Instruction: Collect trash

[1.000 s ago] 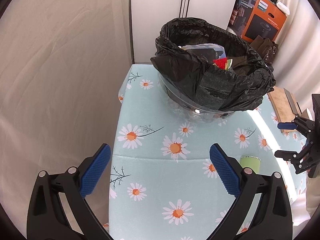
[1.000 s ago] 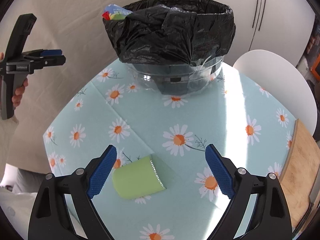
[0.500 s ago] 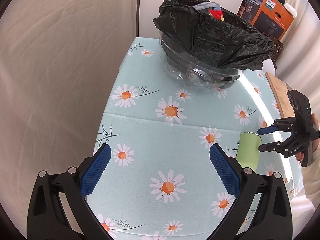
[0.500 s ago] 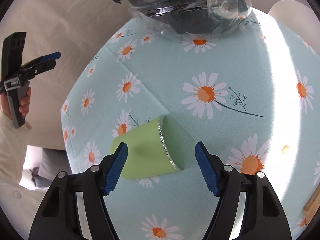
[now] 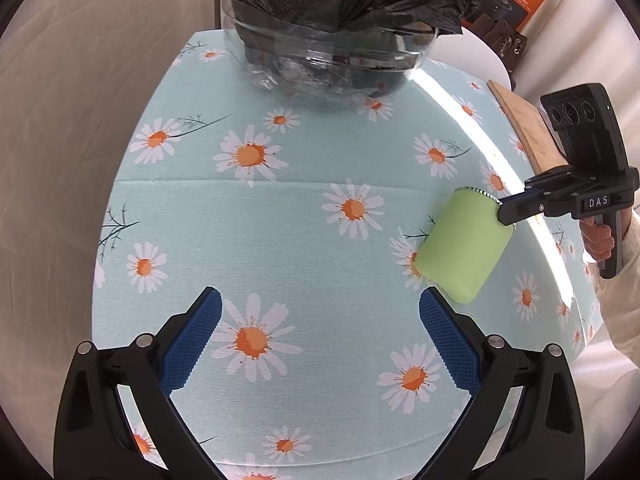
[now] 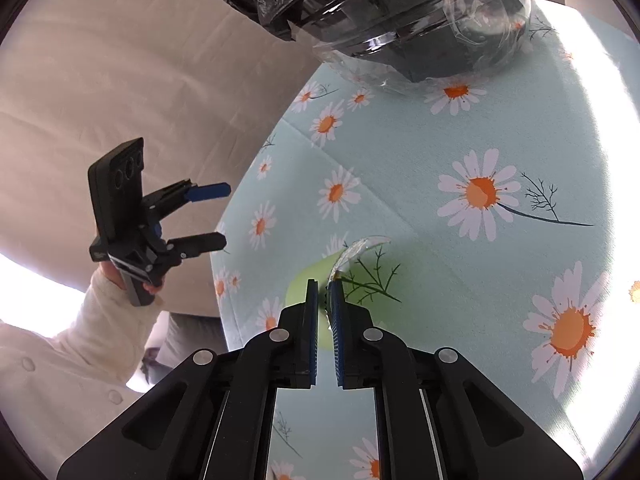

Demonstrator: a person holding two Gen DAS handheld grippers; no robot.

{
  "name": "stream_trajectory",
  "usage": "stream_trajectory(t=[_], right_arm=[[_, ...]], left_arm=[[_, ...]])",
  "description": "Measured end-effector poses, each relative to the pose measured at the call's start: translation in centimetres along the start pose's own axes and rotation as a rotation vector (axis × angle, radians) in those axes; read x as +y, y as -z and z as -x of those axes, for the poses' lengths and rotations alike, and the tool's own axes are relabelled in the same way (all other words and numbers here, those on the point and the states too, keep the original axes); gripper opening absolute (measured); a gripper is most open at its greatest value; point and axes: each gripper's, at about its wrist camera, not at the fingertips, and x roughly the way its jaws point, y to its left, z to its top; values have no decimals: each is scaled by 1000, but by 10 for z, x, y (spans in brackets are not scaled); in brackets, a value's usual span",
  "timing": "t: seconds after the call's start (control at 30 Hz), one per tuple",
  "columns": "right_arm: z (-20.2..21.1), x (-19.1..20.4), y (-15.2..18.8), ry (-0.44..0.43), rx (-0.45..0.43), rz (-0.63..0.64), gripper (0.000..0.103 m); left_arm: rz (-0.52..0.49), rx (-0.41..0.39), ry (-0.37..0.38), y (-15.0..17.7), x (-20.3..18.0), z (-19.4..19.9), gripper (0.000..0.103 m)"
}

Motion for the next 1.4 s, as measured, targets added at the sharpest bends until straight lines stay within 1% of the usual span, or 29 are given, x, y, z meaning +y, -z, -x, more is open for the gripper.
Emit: stream_trajectory(t=[0.1, 0.23, 0.33, 0.43, 0.53, 0.6, 0.67, 0.73, 0.8, 0.83, 0.87, 0.9, 0.93, 0.97, 1.03, 1.13, 1.3, 1.4], right_arm=[[4, 6, -4, -2, 1, 18, 4], [5, 13, -10, -4, -6, 27, 3], [3, 19, -12, 10, 9, 47, 3], [-1, 25, -15, 23, 18, 59, 3], [0, 29, -15, 16, 9, 58, 3], [2, 32, -14, 12, 5, 61, 3], [2, 38, -15, 10, 4, 66, 3], [3, 42, -16, -1, 1, 70, 3], [4, 47, -17, -3, -6, 72, 3], [5, 50, -17, -6, -10, 73, 3], [7, 52, -17, -11, -14, 76, 3], [8, 56, -17, -16, -19, 78, 4], [9, 60, -17, -12, -24, 81, 4], [10, 63, -17, -6, -26, 83, 4], [11, 69, -18, -9, -37, 81, 4], [15, 77, -19, -2, -58, 76, 4], [18, 99, -25, 38, -81, 81, 4], [20, 113, -32, 71, -104, 76, 4]], left_arm=[[-56, 15, 103, 4, -17, -13, 97], [-117, 14, 176, 7, -36, -27, 97], [-163, 17, 218, 5, -49, -36, 97], [-189, 31, 242, 2, -55, -48, 97], [-213, 23, 263, -2, -60, -54, 97], [-220, 20, 290, -6, -62, -55, 97], [-237, -2, 315, -10, -65, -53, 97], [-257, -14, 330, -15, -68, -52, 96], [-295, -23, 346, -18, -72, -50, 91], [-314, -25, 338, -19, -74, -50, 88], [-330, -24, 338, -20, -75, -49, 78], [-345, -25, 338, -20, -75, -49, 71], [-357, -29, 338, -20, -73, -48, 69], [-365, -28, 346, -20, -72, -46, 69], [-394, -50, 332, -21, -70, -40, 69], [-419, -62, 341, -23, -63, -31, 69], [-461, -86, 370, -28, -54, -17, 69], [-480, -98, 387, -33, -42, -6, 69]])
